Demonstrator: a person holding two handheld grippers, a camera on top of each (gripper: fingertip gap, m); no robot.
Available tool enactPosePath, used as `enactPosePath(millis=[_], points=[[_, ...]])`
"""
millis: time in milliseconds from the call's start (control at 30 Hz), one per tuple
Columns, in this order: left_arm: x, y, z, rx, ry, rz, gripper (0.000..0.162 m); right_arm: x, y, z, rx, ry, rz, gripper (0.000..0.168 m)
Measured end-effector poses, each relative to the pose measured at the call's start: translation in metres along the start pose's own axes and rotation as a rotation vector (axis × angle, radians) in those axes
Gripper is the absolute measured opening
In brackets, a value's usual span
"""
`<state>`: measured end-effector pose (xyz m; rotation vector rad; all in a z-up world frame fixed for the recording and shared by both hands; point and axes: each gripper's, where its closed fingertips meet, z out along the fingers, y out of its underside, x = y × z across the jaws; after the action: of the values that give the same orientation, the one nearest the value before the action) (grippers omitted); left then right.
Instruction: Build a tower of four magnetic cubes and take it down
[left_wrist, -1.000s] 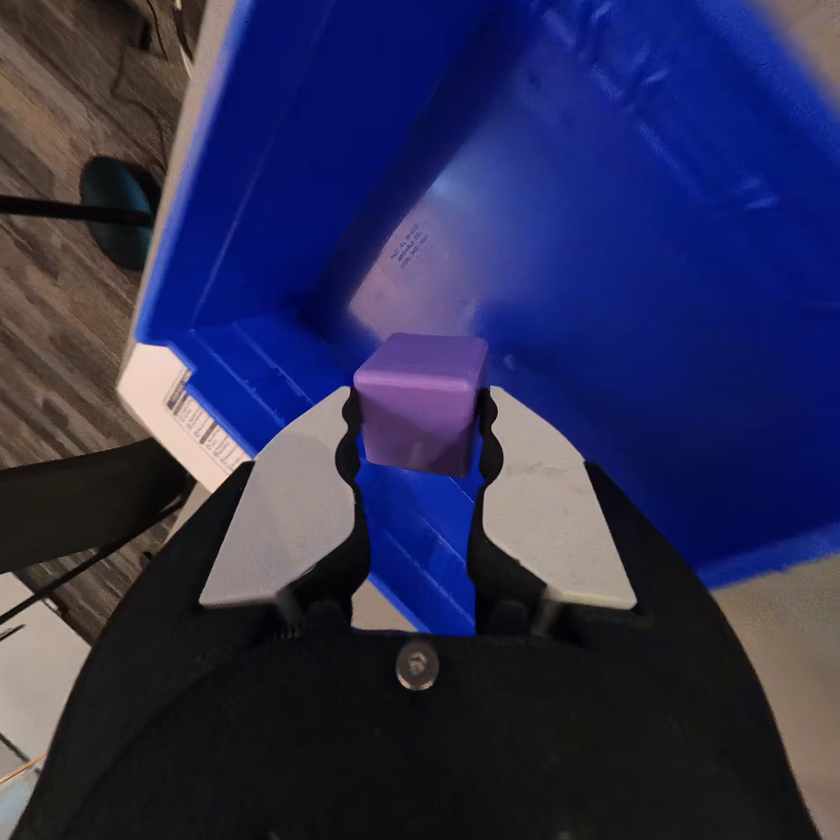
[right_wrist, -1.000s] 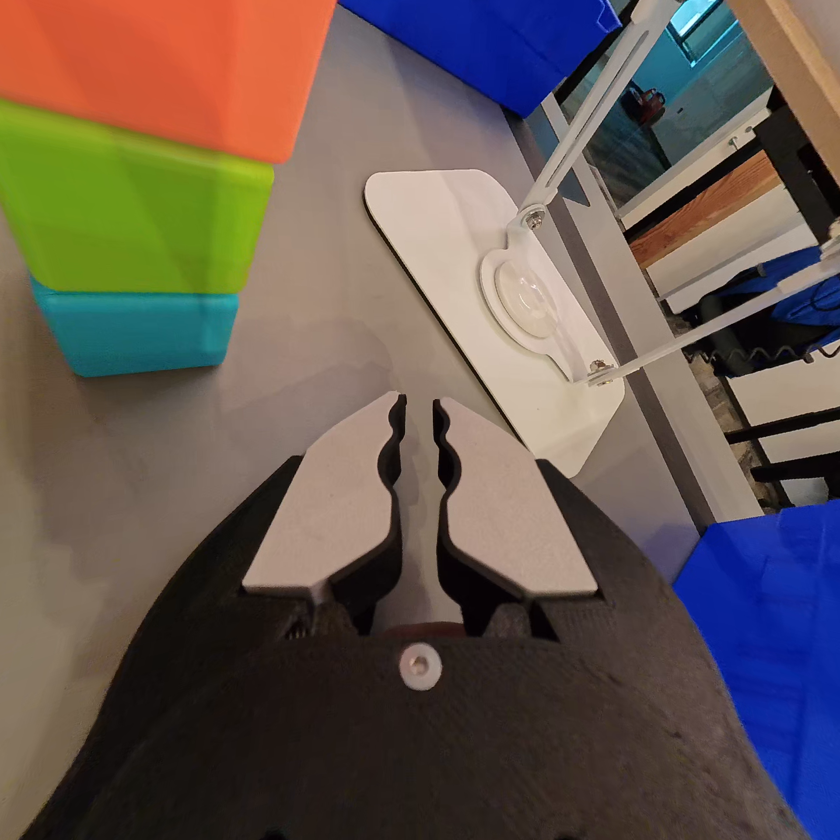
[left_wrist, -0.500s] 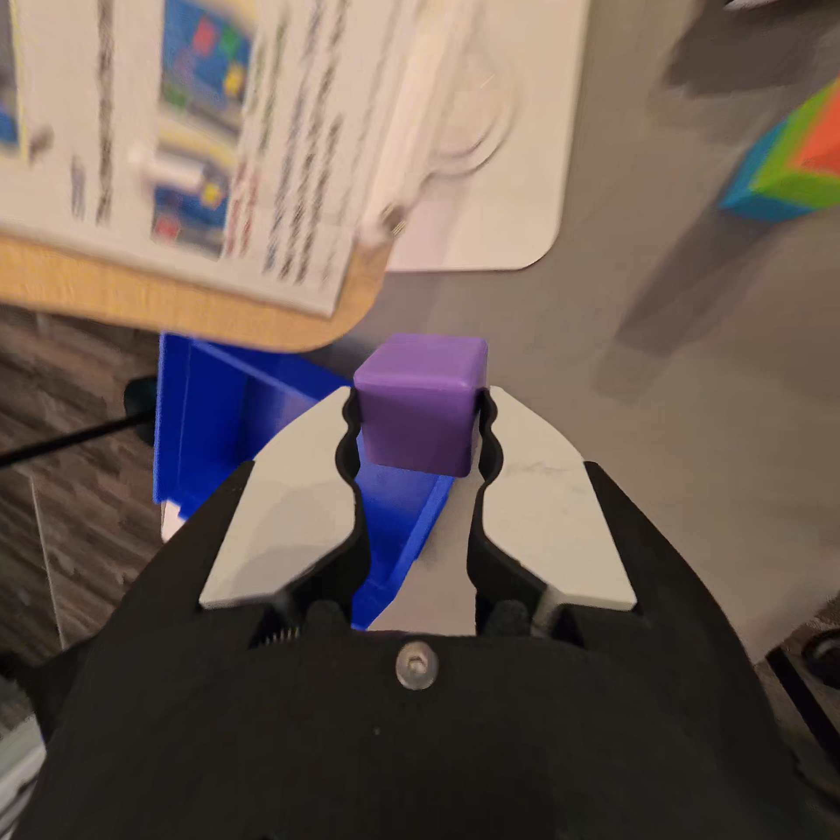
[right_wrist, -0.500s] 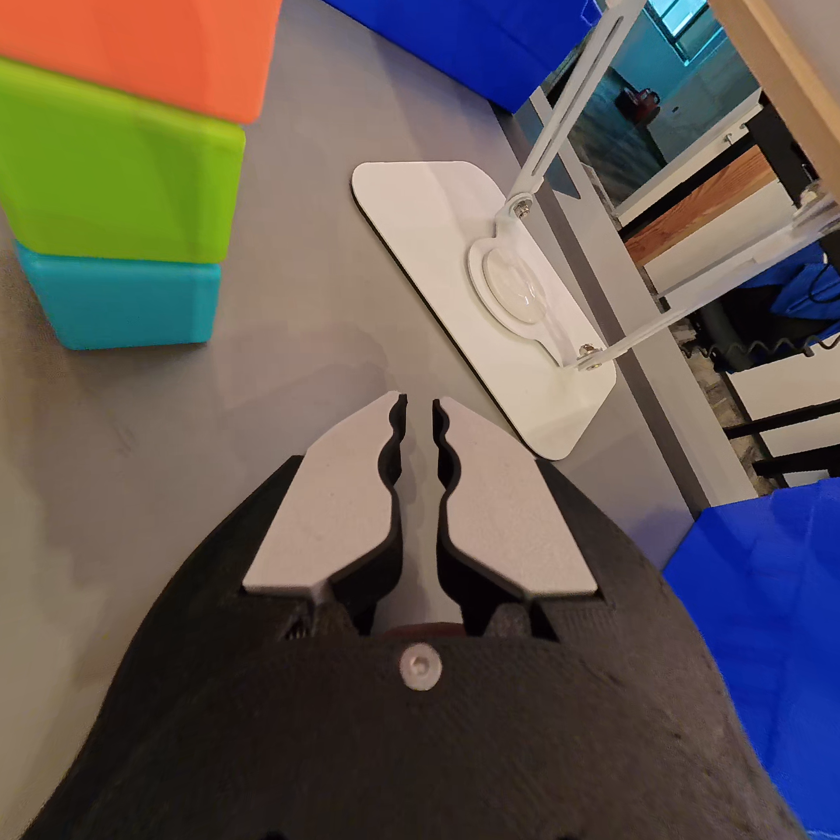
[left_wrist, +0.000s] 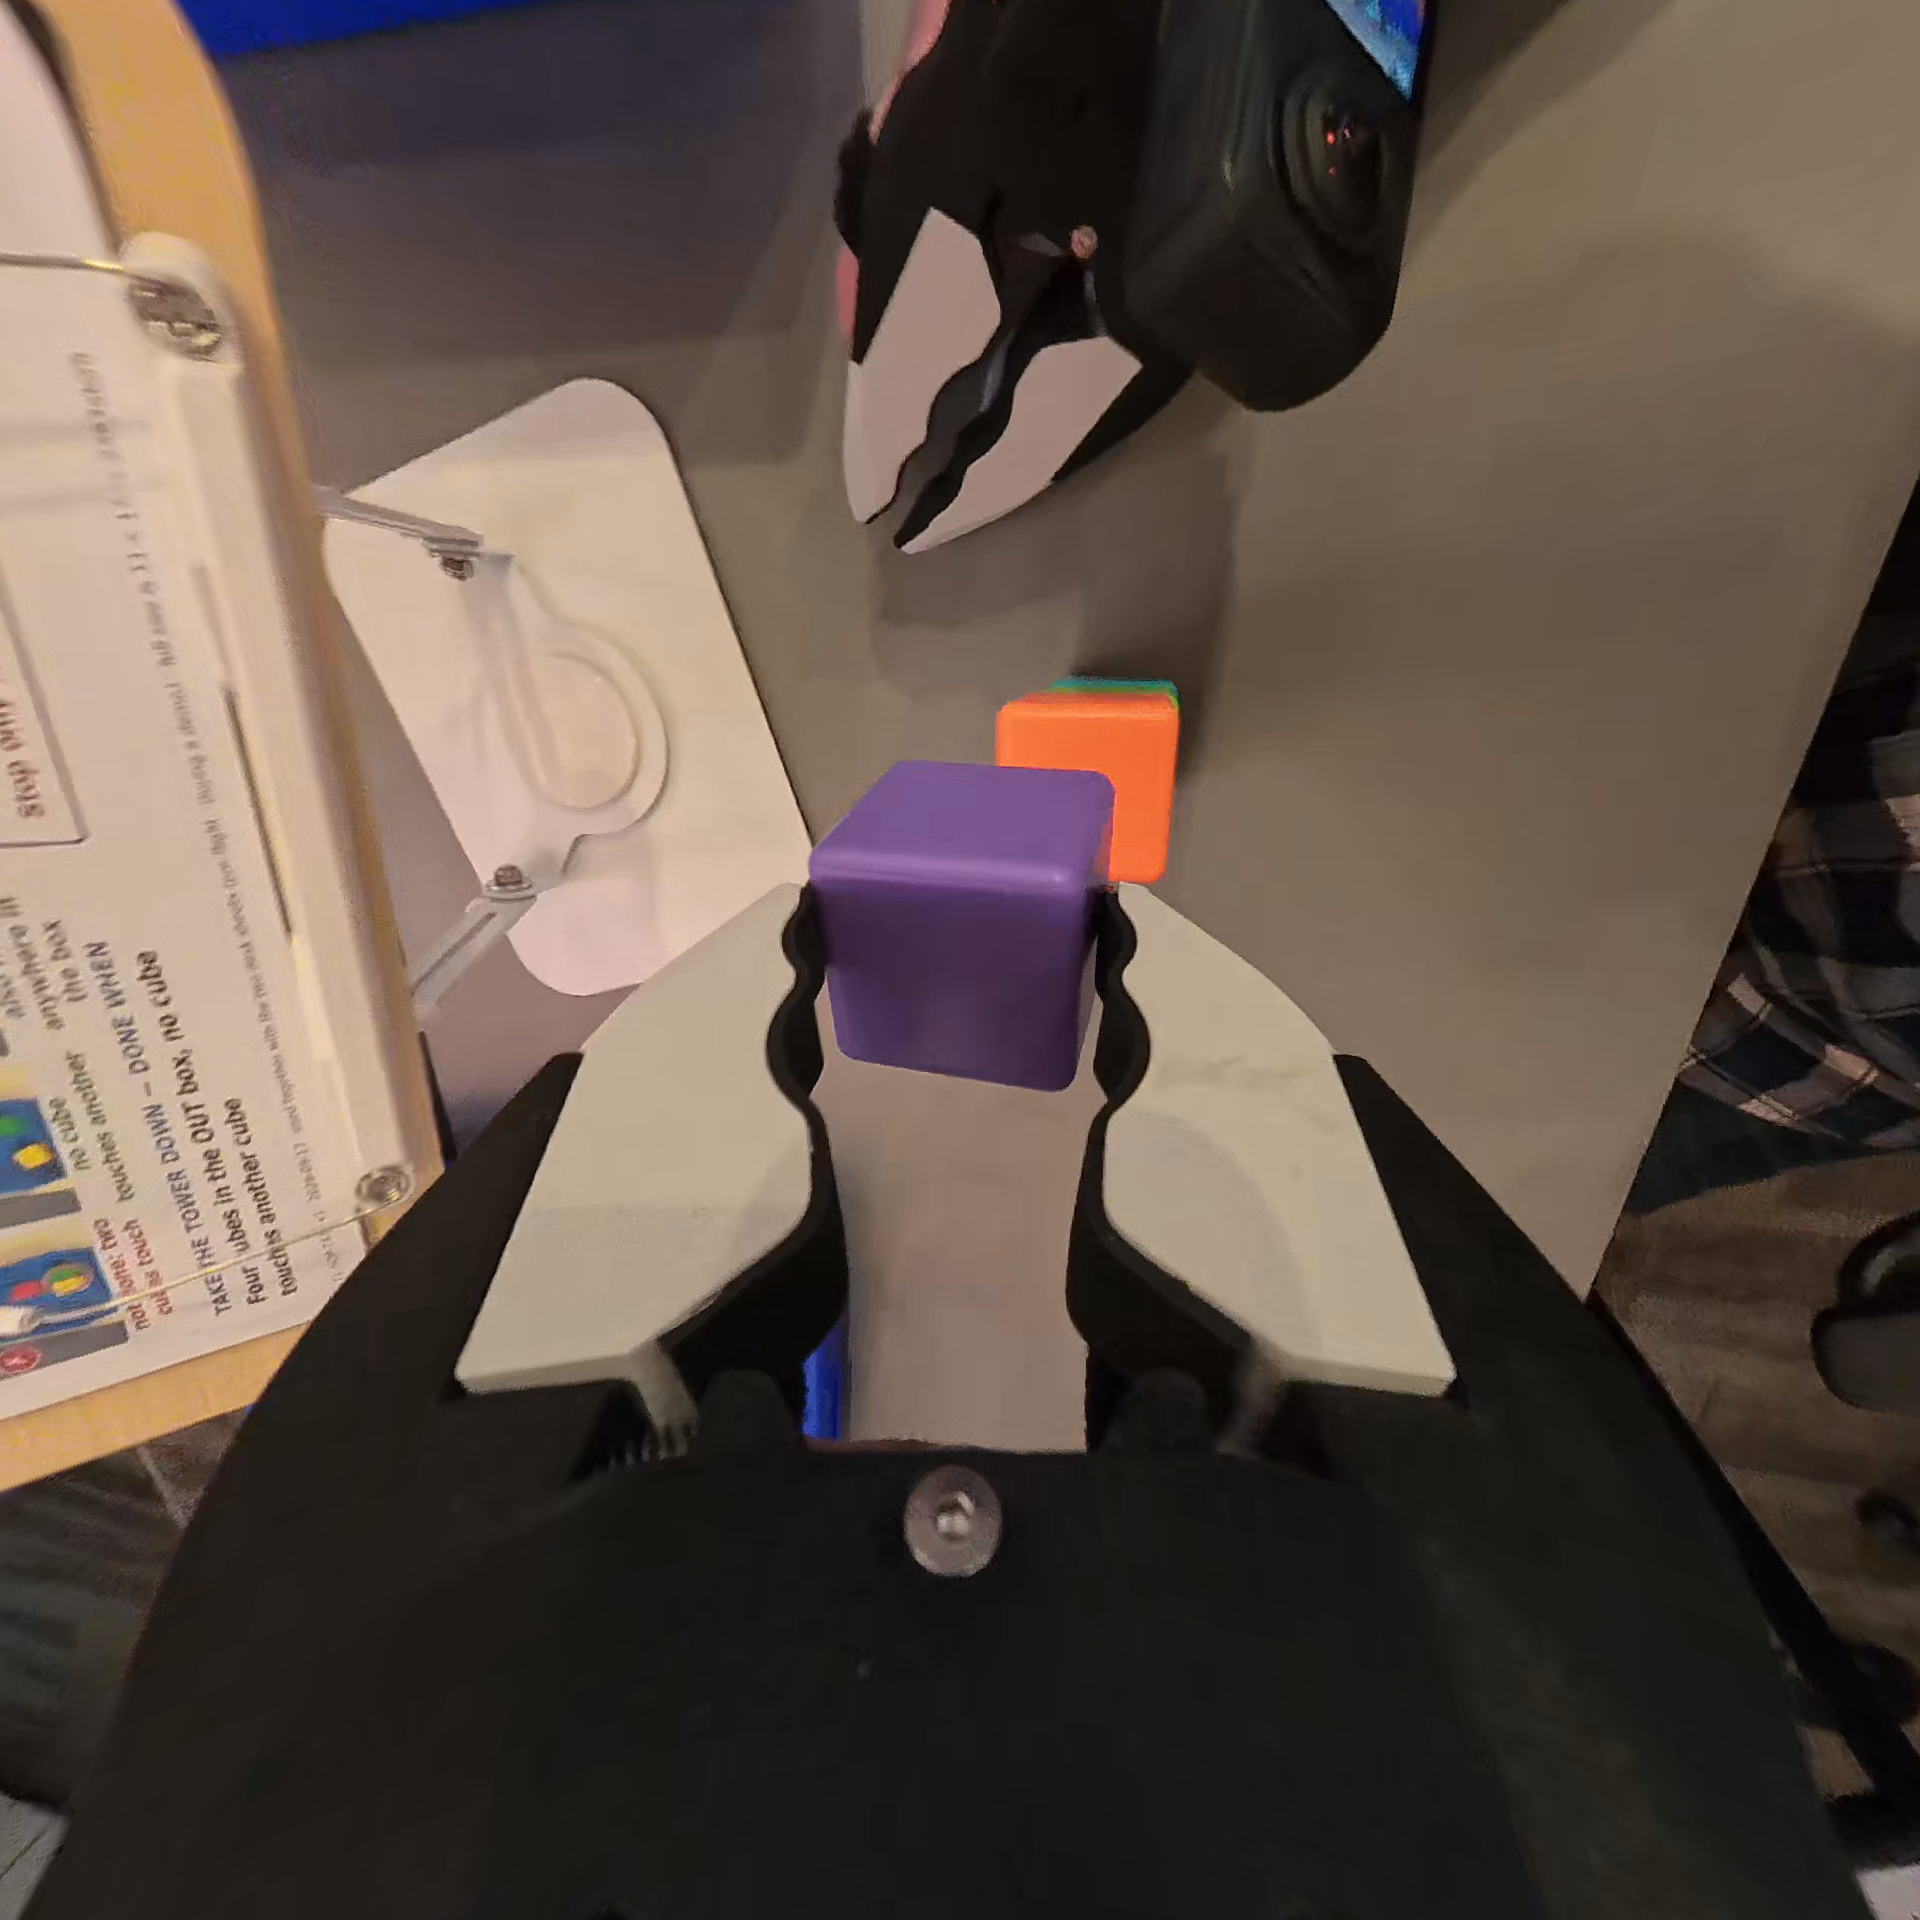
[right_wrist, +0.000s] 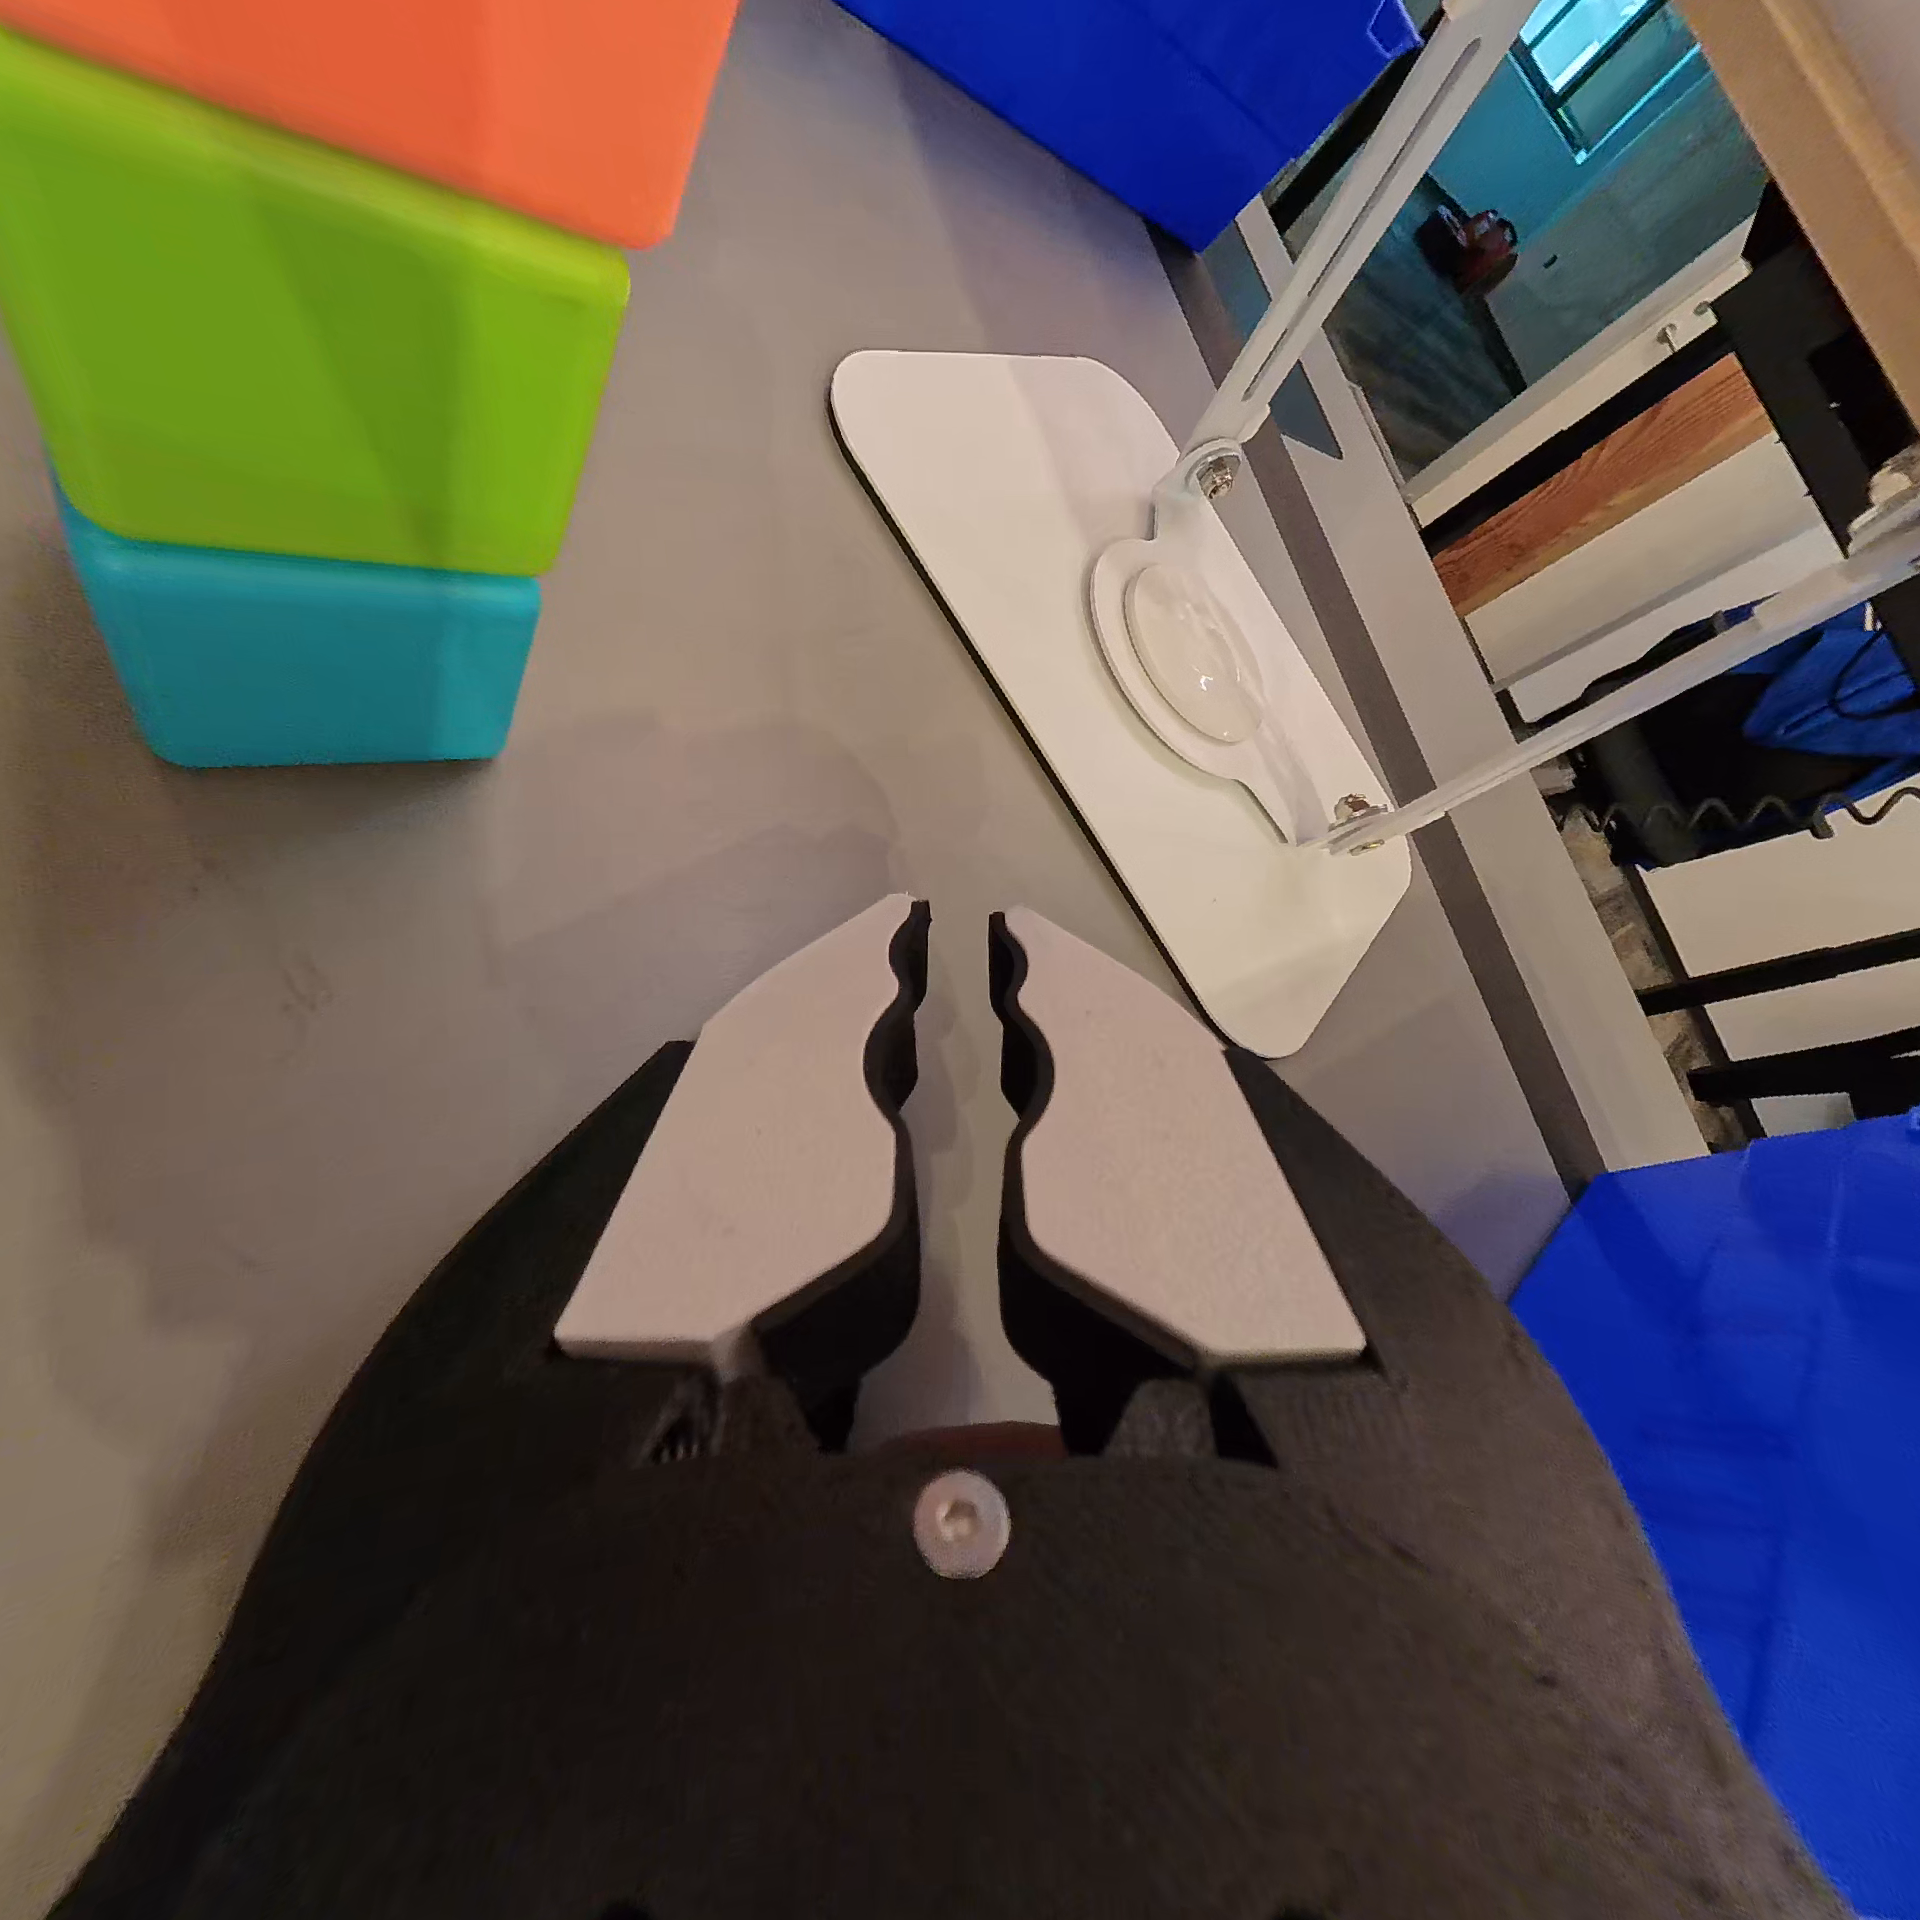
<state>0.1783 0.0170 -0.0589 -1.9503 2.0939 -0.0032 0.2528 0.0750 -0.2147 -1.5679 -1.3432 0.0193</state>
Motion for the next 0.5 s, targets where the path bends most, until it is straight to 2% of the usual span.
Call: enactPosePath(millis=[300, 500], points=[[0.016, -0.004, 0.039, -0.081, 0.047, -0.008, 0.05, -0.001, 0.0, 0.0, -0.002, -0.001, -0.006, 0.011], [0.011, -0.001, 0.041, -0.099, 0.021, 0.009, 0.05, -0.001, 0.0, 0.0, -0.002, -0.002, -0.006, 0.011]])
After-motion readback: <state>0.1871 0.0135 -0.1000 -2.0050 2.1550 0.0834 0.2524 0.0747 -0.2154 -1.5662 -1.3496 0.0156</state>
